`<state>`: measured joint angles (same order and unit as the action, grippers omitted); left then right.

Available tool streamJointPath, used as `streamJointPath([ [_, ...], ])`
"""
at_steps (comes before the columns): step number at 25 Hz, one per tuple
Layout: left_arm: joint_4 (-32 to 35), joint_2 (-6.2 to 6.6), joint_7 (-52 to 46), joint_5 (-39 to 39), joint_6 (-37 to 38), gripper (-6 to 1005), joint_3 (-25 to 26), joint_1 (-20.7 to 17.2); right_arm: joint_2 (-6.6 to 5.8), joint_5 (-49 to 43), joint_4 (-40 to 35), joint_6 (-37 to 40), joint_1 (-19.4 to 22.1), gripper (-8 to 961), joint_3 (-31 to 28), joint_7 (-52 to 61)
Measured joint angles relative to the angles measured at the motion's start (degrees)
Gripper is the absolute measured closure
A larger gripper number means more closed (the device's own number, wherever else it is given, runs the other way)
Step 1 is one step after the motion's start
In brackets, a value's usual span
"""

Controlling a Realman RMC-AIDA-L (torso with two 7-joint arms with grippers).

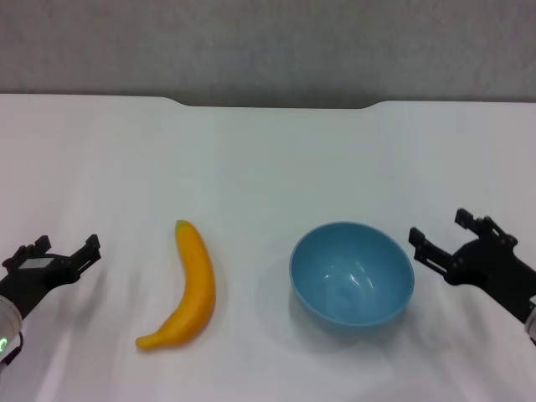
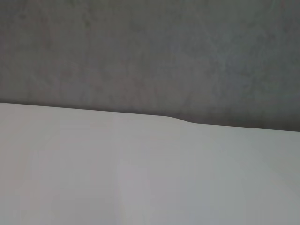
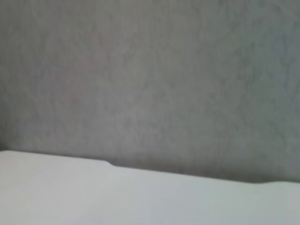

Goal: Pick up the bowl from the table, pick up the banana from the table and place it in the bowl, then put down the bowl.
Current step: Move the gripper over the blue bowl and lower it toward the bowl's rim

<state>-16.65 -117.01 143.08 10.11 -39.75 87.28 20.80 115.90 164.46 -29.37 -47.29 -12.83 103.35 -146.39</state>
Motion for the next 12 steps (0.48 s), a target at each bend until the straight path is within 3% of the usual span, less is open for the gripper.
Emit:
streamJointPath([
  [12,0.05,-0.14,0.09,-0.09,0.03,111,0.13,0.24,0.03,0.07,3.04,1.24,-2.00,53,1.38,0.46],
])
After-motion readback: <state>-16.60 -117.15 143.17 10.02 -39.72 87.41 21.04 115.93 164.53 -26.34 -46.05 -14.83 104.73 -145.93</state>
